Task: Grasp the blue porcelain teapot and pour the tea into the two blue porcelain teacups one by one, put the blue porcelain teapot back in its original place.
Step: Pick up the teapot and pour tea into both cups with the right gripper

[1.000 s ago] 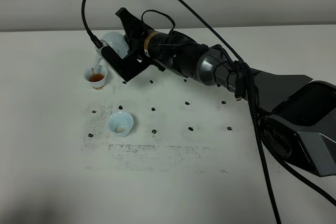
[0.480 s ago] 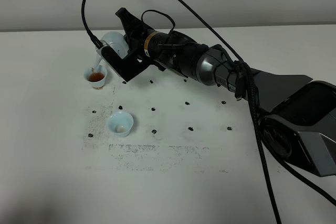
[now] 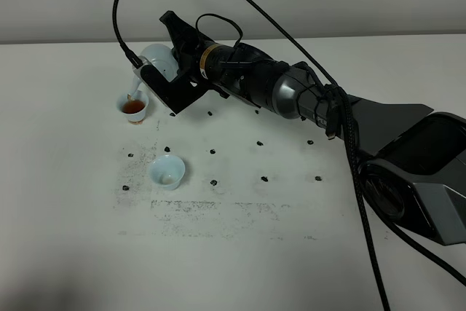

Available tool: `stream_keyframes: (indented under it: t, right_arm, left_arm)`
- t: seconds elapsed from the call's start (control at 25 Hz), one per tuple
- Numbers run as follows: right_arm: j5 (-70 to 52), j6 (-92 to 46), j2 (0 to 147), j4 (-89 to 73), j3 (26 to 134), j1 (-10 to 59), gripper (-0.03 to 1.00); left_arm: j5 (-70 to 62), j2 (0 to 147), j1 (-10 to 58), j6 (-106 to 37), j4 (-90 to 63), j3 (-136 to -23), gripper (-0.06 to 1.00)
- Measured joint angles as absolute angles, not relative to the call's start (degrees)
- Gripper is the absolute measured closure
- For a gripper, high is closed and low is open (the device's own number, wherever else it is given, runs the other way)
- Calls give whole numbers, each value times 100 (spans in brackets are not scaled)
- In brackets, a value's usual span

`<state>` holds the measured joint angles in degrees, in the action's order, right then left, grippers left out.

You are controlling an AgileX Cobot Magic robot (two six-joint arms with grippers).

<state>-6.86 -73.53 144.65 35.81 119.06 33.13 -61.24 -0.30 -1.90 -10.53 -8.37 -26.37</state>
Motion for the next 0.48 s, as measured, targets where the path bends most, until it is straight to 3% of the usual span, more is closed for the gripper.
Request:
stream_keyframes:
  t: [0.48]
  right_arm:
    - [-686, -7358, 14465, 3581, 11906, 3313, 93]
  left_arm:
    - [-6124, -30, -190, -1053, -837, -2637, 29]
